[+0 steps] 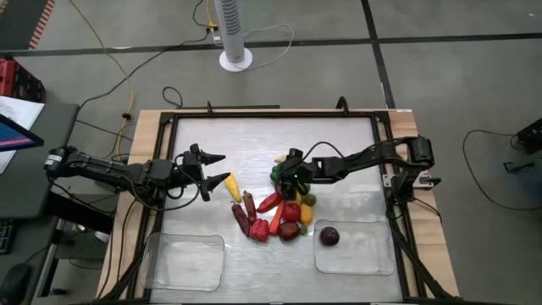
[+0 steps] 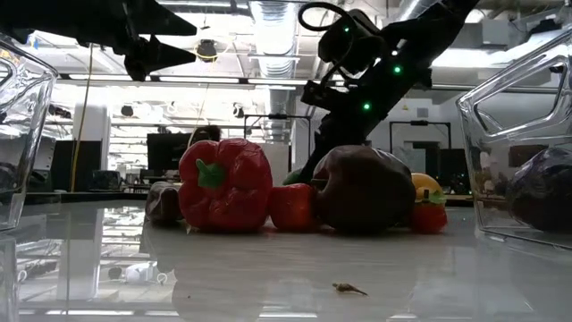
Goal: Sort produce into baskets
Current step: Put the green bell pepper into the right transparent bin
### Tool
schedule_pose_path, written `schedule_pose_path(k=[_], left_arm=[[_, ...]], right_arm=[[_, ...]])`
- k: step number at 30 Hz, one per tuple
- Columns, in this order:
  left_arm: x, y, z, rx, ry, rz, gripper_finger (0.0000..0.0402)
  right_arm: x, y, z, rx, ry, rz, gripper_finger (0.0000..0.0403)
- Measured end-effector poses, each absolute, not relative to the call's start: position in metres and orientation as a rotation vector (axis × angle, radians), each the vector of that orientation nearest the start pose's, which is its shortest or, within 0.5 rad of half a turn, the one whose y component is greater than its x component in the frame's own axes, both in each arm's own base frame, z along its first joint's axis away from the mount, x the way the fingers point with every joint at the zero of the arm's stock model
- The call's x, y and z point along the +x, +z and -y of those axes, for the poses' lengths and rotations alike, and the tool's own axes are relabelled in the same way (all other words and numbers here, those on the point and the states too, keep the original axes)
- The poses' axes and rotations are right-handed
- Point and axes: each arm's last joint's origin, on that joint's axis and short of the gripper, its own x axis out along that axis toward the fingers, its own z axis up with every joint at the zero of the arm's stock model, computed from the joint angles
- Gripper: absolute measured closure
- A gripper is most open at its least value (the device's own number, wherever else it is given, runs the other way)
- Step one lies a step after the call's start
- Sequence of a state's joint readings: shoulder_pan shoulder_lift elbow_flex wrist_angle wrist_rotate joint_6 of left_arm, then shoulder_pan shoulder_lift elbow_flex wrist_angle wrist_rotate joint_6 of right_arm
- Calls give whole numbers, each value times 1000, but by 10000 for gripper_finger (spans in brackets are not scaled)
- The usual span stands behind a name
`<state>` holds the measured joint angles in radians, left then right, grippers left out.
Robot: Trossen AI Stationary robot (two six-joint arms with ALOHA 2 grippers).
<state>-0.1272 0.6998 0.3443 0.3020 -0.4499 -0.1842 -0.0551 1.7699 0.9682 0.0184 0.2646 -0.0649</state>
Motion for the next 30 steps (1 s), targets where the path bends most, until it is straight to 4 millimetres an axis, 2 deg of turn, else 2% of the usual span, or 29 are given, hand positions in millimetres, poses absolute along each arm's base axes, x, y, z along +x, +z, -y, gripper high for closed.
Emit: schedule_pose_path(k=[3, 7, 13, 17, 19, 24, 30], left_arm=[[163, 240, 8, -176, 326, -20, 104], [163, 240, 8, -177, 326, -20, 104], [163, 238, 8, -175, 328, -34, 104], [163, 239, 8, -222, 336, -12, 104], [164, 241, 8, -263, 342, 18, 104], [178, 237, 10, -278, 320, -25, 104], [210, 249, 15, -223, 325, -153, 104]], right_arm=[[344, 173, 26, -125, -284, -811, 64], [323, 205, 14, -99, -269, -815, 64], [272, 257, -29, -31, -173, -804, 61], [236, 282, -63, 50, -94, -733, 62], [218, 283, -77, 93, -78, -718, 61], [184, 263, -105, 223, -62, -758, 55], [166, 237, -131, 321, -58, -840, 54]])
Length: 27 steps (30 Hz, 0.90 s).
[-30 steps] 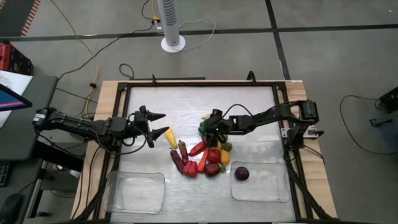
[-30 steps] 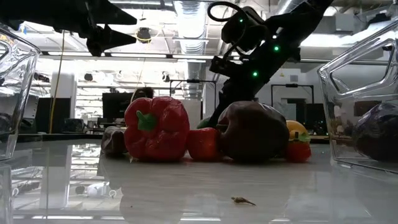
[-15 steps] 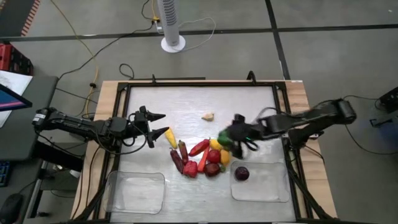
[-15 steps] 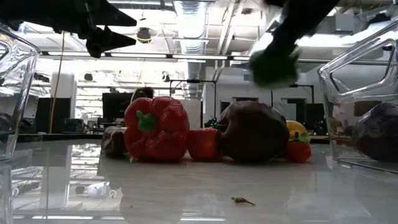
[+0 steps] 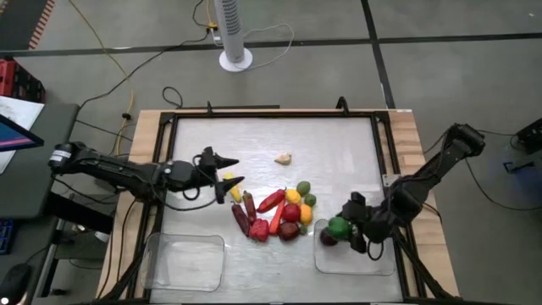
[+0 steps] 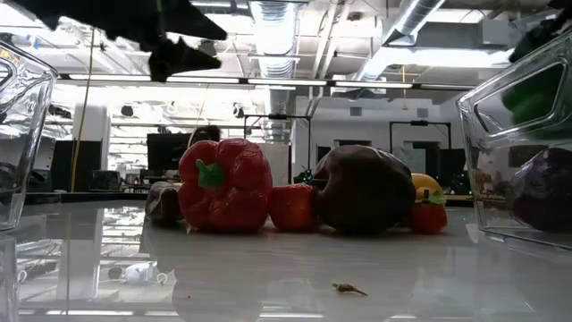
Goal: Sort produce into baskets
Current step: Put the green bell pepper into the right transparent bin
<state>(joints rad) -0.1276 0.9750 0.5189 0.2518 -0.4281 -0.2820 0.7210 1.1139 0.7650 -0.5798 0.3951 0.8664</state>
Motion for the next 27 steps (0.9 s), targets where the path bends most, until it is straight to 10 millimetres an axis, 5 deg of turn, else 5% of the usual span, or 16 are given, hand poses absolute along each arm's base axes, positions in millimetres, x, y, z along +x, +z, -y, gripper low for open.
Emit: schedule_pose_path(k=[11, 27], left_arm=[[259, 267, 21, -92, 310, -347, 104], [266, 272, 19, 0, 311, -382, 104]], right_arm=[[166, 224, -141, 274, -60, -910, 53], [169, 224, -135, 338, 59, -1035, 8]])
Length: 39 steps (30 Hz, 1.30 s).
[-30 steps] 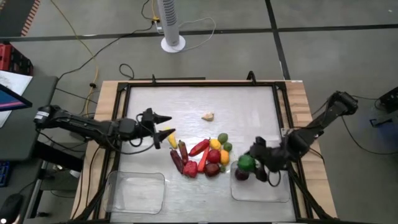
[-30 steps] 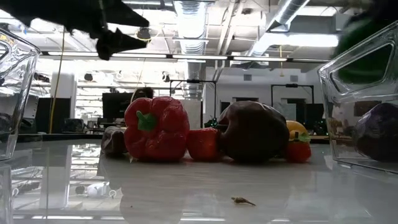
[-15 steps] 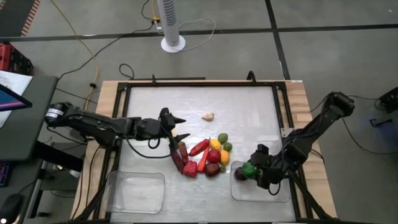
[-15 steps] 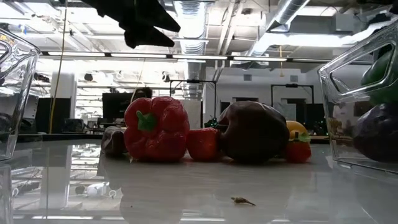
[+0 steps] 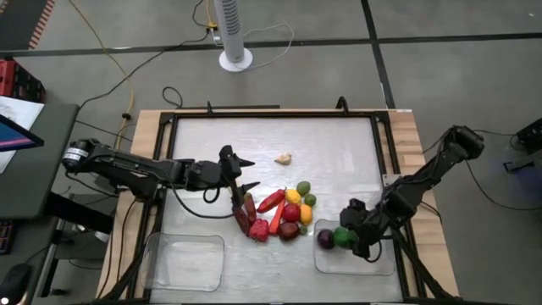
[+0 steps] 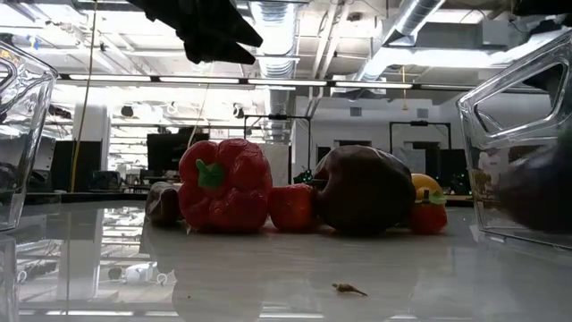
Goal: Sort produce into baskets
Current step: Put the green bell pepper into the right transparent bin, then put the garlic into the right transparent bin
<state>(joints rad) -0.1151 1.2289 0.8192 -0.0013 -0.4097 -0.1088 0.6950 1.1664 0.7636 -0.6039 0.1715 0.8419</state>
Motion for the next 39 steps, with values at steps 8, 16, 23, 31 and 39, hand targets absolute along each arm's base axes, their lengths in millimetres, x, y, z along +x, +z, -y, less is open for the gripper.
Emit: schedule_pose_path(k=[8, 16, 23, 31, 39], left_arm=[[268, 272, -3, -67, 328, -383, 99], [283, 253, -31, -197, 254, -451, 95], [330, 229, -52, -92, 255, -588, 95], [380, 204, -87, -35, 219, -735, 95], [401, 175, -113, -25, 237, -810, 95]], right_arm=[[179, 243, -125, 271, 48, -1013, 18], [179, 242, -99, 53, -169, -878, 22], [171, 233, -64, 37, -245, -764, 34], [169, 228, -37, -16, -307, -531, 41], [165, 208, -26, 3, -340, -433, 49]])
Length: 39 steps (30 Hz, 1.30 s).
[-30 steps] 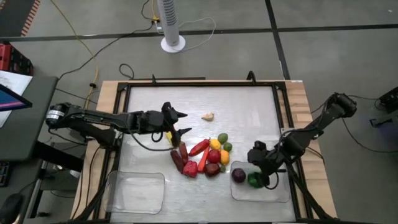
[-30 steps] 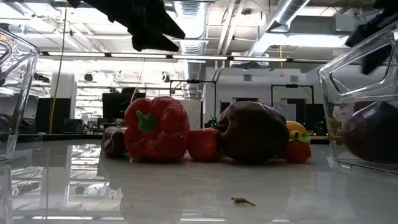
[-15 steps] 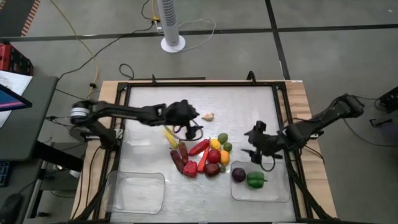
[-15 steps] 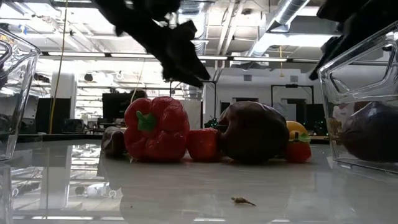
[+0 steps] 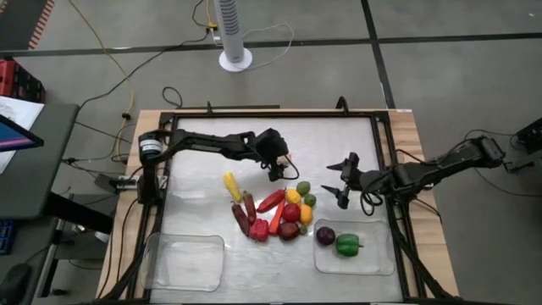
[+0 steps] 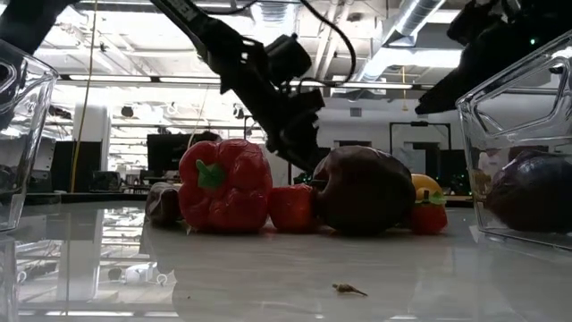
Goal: Sort produce into baskets
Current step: Put the garlic into the right transparent bin
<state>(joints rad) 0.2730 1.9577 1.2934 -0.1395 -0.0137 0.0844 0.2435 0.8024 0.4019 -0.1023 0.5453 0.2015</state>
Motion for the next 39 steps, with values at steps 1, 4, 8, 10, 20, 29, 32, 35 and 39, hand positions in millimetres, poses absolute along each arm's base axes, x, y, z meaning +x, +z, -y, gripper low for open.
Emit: schedule_pose_path(k=[1, 4, 8, 10, 20, 29, 32, 35, 39], left_arm=[[403, 171, -115, -22, 245, -816, 95], [404, 161, -120, -16, 270, -822, 95], [408, 152, -124, -15, 279, -805, 95], [410, 149, -125, -15, 282, -801, 95], [409, 153, -123, -7, 276, -795, 95], [394, 219, -104, 164, 333, -647, 95], [381, 221, -90, 175, 315, -621, 95], [360, 208, -74, 205, 354, -631, 95], [324, 194, -50, 148, 399, -551, 95]], right_arm=[[164, 205, -25, 0, -338, -443, 51], [164, 202, -25, 12, -323, -447, 54], [163, 202, -26, 15, -310, -442, 59], [163, 201, -27, 13, -303, -445, 61], [163, 201, -29, 34, -301, -447, 66], [162, 200, -29, 34, -303, -453, 66], [162, 200, -27, 10, -313, -456, 66], [165, 200, -23, 2, -342, -455, 66], [173, 199, -12, 15, -403, -437, 66]])
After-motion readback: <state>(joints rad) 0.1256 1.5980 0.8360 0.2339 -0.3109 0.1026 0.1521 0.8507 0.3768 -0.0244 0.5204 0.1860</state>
